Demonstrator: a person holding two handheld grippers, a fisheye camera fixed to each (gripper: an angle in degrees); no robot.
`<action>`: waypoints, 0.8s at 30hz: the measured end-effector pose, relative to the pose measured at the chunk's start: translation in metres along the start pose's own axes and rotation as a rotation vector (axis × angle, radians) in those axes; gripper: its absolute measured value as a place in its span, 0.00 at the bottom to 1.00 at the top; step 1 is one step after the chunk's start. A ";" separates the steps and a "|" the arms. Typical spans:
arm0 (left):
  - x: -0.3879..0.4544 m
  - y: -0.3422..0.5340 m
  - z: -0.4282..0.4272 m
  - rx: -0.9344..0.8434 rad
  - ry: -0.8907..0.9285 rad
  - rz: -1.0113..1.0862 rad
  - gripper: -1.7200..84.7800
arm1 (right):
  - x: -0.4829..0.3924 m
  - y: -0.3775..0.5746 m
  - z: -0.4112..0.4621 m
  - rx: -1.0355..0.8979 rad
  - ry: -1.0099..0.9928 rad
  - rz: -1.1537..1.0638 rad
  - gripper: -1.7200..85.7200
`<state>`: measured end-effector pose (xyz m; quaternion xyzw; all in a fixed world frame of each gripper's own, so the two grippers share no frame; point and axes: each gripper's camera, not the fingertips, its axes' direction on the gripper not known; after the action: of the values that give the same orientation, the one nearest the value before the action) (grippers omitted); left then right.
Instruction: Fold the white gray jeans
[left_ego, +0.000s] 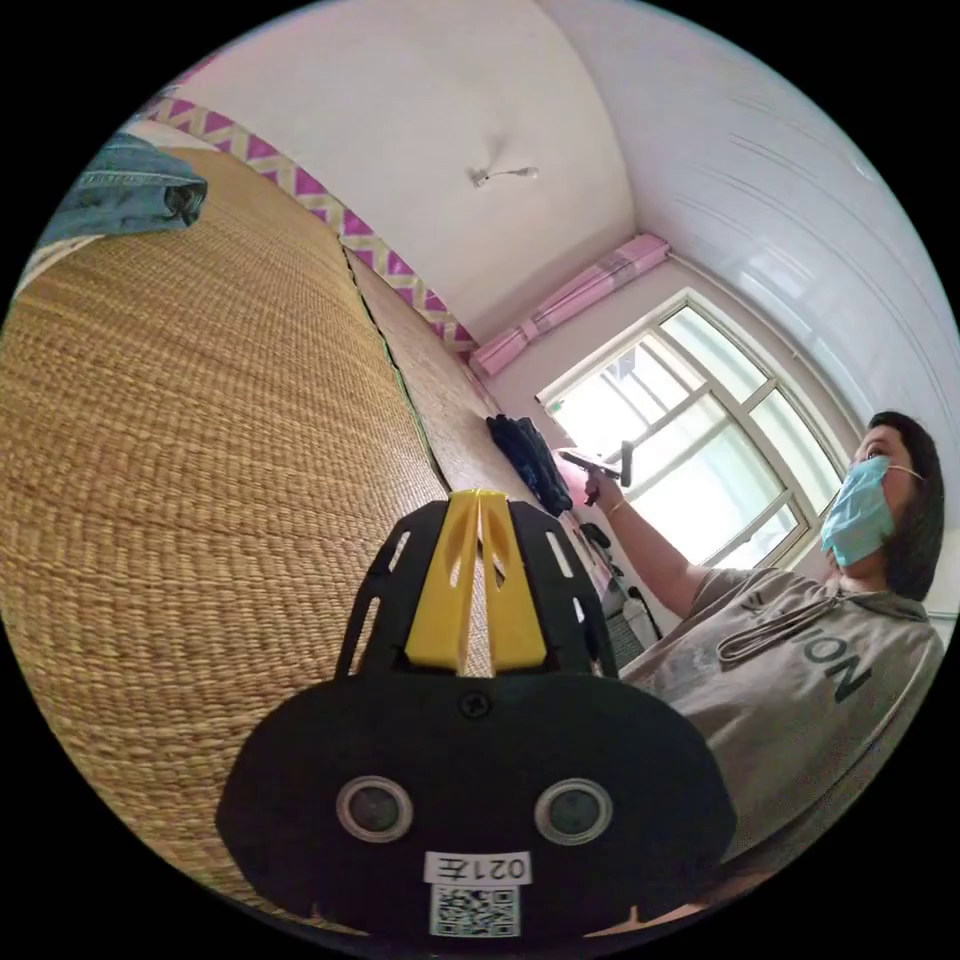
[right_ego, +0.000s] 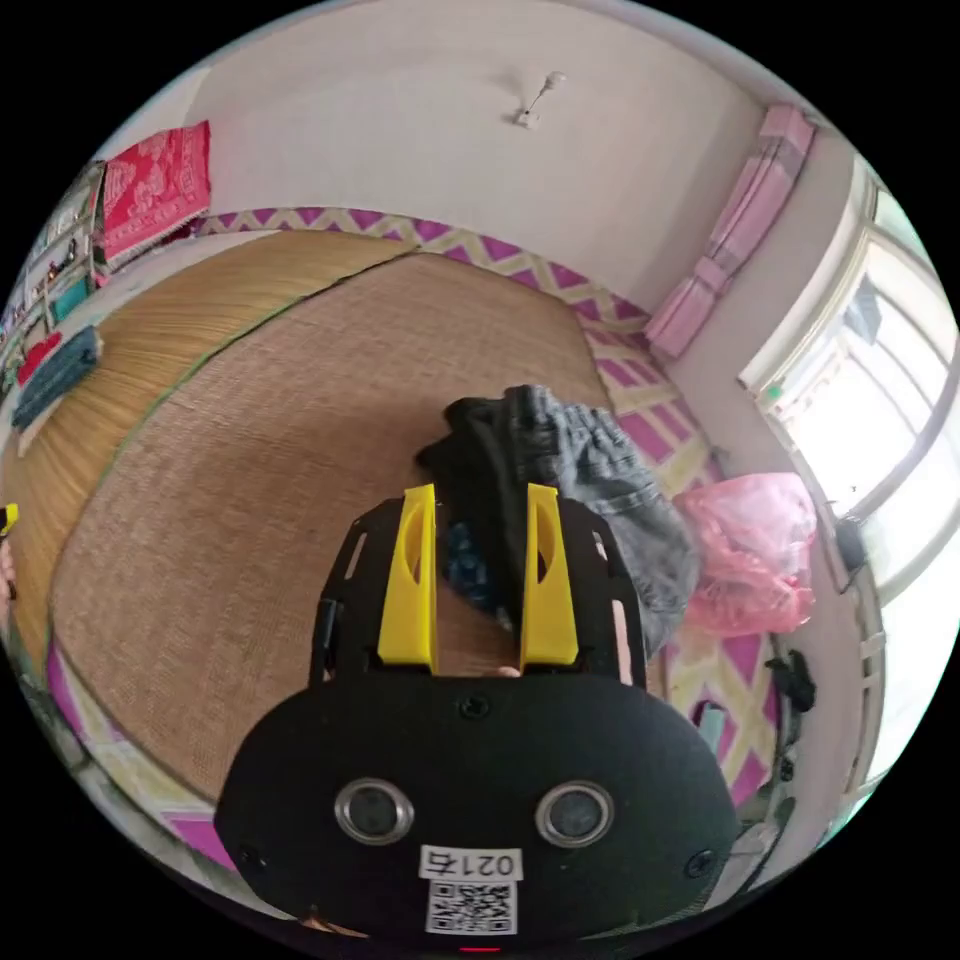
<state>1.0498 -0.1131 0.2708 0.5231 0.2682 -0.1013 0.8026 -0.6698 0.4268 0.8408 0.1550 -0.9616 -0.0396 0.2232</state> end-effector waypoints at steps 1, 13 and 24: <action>-0.004 0.001 -0.002 0.001 0.042 -0.011 0.01 | -0.002 -0.010 0.006 0.013 0.079 -0.021 0.17; -0.003 -0.013 -0.012 -0.002 0.069 -0.020 0.01 | -0.022 -0.091 0.111 -0.193 0.180 0.011 0.18; -0.004 -0.031 -0.030 0.014 0.083 -0.026 0.01 | 0.058 -0.086 0.061 -0.107 -0.090 0.419 0.09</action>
<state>1.0228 -0.0998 0.2392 0.5289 0.3074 -0.0919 0.7857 -0.7224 0.3269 0.7981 -0.0622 -0.9783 -0.0502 0.1912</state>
